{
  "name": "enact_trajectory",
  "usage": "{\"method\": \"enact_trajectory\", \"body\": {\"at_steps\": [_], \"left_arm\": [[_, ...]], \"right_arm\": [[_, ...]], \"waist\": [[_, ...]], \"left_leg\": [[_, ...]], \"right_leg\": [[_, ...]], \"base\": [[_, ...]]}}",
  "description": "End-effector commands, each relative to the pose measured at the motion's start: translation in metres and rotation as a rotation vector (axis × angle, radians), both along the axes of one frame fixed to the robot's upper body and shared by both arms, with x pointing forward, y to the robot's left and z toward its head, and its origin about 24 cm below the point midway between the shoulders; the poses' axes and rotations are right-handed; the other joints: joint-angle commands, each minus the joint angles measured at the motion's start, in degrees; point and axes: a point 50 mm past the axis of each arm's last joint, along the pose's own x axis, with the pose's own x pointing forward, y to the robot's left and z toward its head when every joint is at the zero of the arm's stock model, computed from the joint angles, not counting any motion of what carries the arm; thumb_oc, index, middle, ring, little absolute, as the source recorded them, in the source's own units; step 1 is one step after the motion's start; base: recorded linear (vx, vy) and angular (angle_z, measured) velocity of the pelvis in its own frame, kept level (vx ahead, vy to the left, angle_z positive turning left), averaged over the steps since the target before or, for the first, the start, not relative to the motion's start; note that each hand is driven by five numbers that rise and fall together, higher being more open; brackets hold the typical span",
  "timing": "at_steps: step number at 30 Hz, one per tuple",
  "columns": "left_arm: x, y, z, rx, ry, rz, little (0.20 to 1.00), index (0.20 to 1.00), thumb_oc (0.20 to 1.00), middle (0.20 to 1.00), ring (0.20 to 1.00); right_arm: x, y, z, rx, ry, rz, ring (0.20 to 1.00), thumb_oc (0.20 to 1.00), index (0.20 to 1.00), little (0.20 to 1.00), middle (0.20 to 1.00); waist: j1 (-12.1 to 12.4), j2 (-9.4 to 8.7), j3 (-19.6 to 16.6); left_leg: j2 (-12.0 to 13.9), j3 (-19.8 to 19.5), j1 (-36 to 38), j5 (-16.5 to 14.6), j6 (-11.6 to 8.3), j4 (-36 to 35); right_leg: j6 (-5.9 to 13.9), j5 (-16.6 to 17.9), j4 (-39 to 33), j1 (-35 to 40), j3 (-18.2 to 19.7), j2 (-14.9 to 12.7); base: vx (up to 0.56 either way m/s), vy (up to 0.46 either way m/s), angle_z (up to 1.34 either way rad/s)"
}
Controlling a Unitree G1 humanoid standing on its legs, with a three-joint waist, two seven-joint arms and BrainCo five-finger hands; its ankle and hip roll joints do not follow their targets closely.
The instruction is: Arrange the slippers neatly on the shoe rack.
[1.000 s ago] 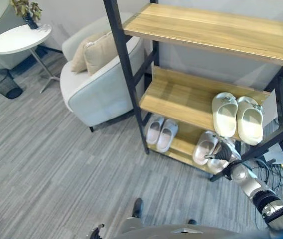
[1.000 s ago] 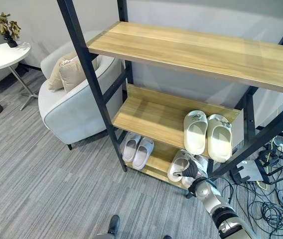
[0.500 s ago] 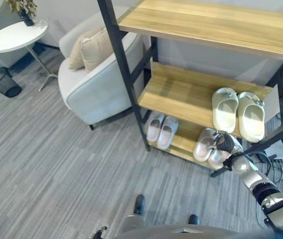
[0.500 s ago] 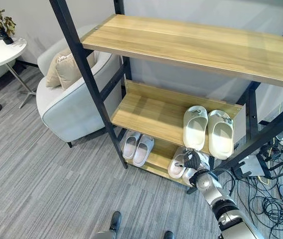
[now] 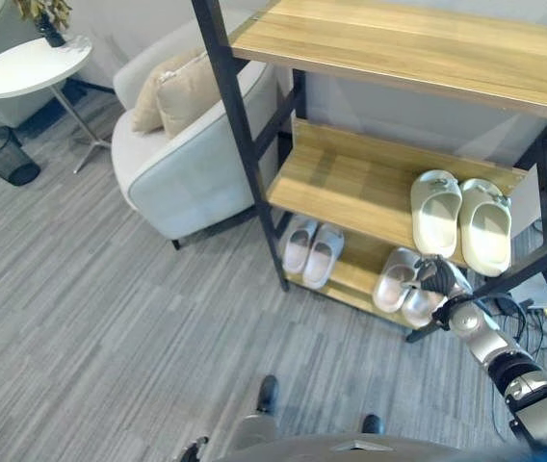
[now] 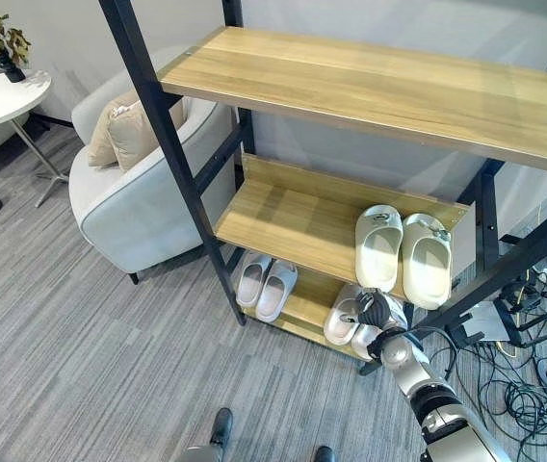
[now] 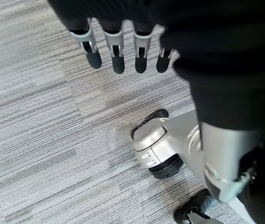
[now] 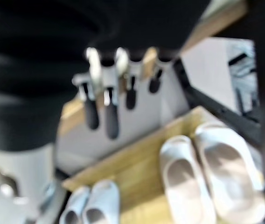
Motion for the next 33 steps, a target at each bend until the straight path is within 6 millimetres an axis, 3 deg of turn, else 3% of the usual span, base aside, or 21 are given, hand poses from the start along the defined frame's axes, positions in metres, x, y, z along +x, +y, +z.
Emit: {"method": "enact_trajectory", "body": {"at_steps": [1,8,21,28,33], "left_arm": [[-0.006,0.004,-0.002,0.033,0.065,-0.048,1.000,1.000,1.000,1.000,1.000],[-0.001,0.003,-0.003,0.037,0.071,-0.040,1.000,1.000,1.000,1.000,1.000],[-0.007,0.006,-0.005,0.040,0.145,0.028,1.000,1.000,1.000,1.000,1.000],[-0.005,0.008,-0.005,-0.038,0.133,0.204,1.000,1.000,1.000,1.000,1.000],[-0.003,0.004,-0.006,-0.073,0.123,0.235,1.000,1.000,1.000,1.000,1.000]], "right_arm": [[0.004,-0.007,0.008,0.036,-0.060,-0.055,1.000,1.000,1.000,1.000,1.000],[-0.046,-0.001,-0.045,0.109,0.154,-0.122,1.000,1.000,1.000,1.000,1.000],[-0.125,0.012,-0.103,0.209,0.477,-0.222,1.000,1.000,1.000,1.000,1.000],[-0.190,-0.012,-0.121,0.349,0.593,-0.560,1.000,1.000,1.000,1.000,1.000],[-0.222,-0.023,-0.126,0.431,0.619,-0.767,1.000,1.000,1.000,1.000,1.000]], "waist": [[0.79,-1.77,-2.87],[-0.11,-2.09,-4.54],[-0.81,-3.03,-6.58],[-2.15,-3.01,-7.47],[-2.82,-2.85,-7.49]], "left_leg": [[0.72,0.43,0.39,-2.95,-0.71,0.21],[0.73,1.17,2.47,-3.56,-0.69,0.21],[1.27,1.89,4.54,-3.81,-0.71,0.21],[1.43,2.41,5.78,-3.99,-0.56,0.21],[1.55,2.71,6.49,-4.27,-0.40,0.21]], "right_leg": [[4.91,1.24,2.83,-2.85,0.24,-4.67],[4.82,0.67,2.88,-1.17,0.38,-4.50],[4.54,0.19,3.24,0.01,0.94,-3.80],[4.52,0.29,3.33,0.35,1.72,-3.37],[4.57,0.56,3.17,0.48,2.30,-3.16]], "base": [[0.00,0.000,0.00],[0.00,0.000,0.00],[-0.02,-0.001,-0.03],[-0.01,-0.001,-0.05],[-0.01,0.001,-0.12]]}}
